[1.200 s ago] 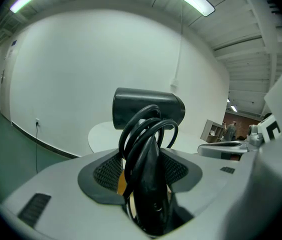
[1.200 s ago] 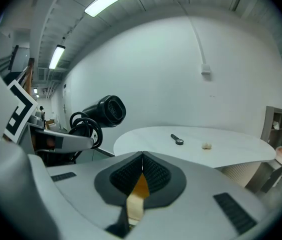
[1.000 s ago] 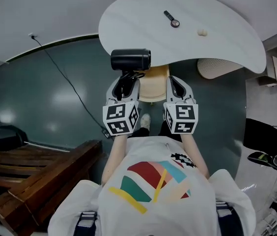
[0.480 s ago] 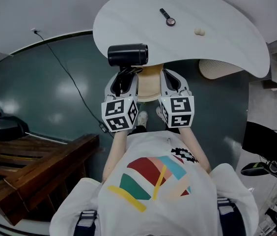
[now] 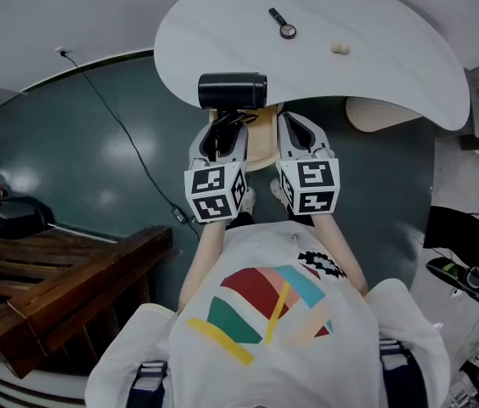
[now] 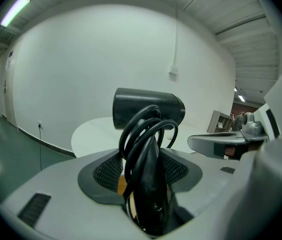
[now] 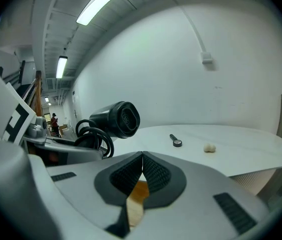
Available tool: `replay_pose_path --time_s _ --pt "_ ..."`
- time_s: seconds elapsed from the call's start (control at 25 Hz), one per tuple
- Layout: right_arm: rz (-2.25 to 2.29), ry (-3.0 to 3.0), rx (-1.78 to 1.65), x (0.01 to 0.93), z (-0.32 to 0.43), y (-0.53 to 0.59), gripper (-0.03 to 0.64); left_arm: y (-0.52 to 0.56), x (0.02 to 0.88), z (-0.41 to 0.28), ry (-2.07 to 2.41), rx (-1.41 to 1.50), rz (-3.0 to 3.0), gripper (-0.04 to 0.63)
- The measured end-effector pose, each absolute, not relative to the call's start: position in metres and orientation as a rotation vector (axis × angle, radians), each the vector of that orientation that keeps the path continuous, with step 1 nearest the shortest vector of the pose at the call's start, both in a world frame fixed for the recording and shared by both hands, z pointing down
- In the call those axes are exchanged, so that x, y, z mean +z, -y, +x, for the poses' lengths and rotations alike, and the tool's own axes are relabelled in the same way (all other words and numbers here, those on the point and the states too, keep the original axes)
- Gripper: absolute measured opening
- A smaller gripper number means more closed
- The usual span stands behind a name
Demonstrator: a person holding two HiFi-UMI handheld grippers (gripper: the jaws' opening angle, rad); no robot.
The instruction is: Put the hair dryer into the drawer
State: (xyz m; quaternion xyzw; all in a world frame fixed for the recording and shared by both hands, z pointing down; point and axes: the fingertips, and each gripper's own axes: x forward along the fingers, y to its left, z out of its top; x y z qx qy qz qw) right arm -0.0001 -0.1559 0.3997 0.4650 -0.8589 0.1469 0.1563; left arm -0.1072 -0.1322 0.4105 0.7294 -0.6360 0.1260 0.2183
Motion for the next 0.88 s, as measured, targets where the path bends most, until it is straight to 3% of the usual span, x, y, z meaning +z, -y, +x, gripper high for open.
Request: replay_pose_path --time_s 0.88 --pt "1.243 2.474 0.472 0.416 -0.011 0.159 0.011 0.117 0.463 -0.122 1.684 0.505 1.834 0.236"
